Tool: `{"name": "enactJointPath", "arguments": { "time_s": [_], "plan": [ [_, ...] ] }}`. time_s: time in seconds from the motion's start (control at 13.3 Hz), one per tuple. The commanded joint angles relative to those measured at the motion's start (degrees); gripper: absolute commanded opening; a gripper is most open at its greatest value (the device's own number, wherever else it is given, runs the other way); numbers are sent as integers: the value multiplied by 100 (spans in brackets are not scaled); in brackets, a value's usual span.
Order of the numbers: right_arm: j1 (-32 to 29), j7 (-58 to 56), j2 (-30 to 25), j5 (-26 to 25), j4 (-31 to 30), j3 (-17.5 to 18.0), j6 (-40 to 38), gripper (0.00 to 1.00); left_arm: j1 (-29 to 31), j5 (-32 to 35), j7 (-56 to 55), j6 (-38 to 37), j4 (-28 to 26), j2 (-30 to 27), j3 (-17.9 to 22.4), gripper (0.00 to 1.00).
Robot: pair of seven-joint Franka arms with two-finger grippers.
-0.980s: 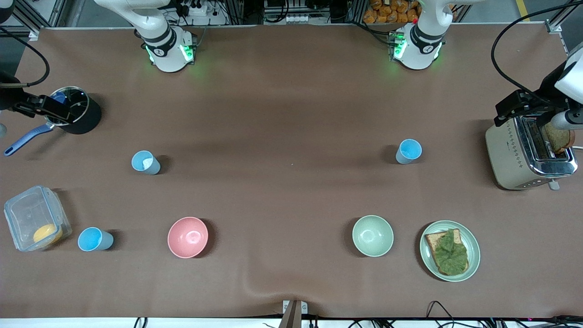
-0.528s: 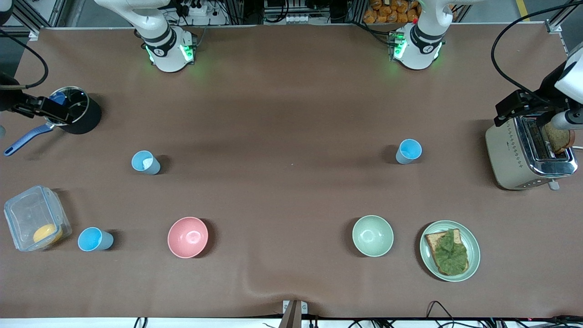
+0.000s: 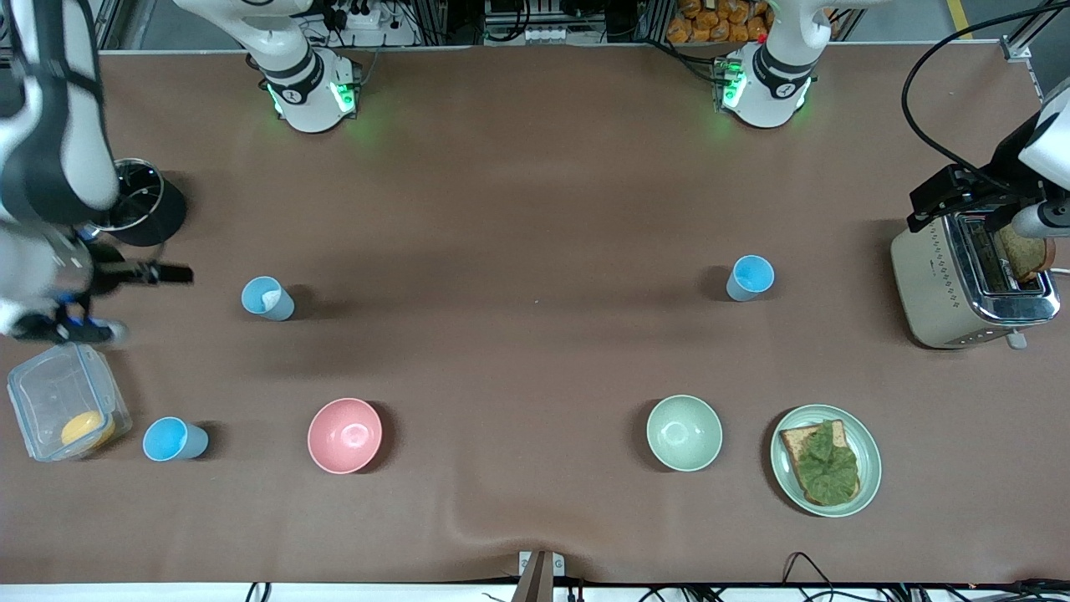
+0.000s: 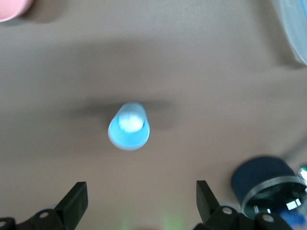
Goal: Stack blue cups with both arms
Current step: 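Reach the right gripper down to the blue cup beside the saucepan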
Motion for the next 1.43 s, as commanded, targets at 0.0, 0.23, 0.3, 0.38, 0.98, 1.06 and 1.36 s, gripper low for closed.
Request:
{"name": "enactJointPath", "arguments": {
  "time_s": [0.0,0.23,0.3,0.38,0.98,1.06,1.36],
  "plan": [
    [-187,-343,-65,-54,-747,103,846,100,16,-40,-113,-105,108,32,-19,100],
    [-337,-801,-47,-45,-1696,103,2068,100,16,-40,-113,-105,108,32,-19,100],
    [-381,-1011,-56,-37,-1961,103,2367,100,16,-40,-113,-105,108,32,-19,100],
    [-407,-1100,-13,-19,-2085,103,2544,100,16,-40,-113,-105,108,32,-19,100],
    [-302,-1109,243,-10,-2341,138,2713,100,16,-40,-113,-105,108,32,-19,100],
    [-293,-1127,251,-10,-2367,138,2704,100,24,-40,-113,-105,108,32,-19,100],
    [-241,-1267,383,-10,-2385,155,2713,100,16,-40,-113,-105,108,32,-19,100]
  ]
}}
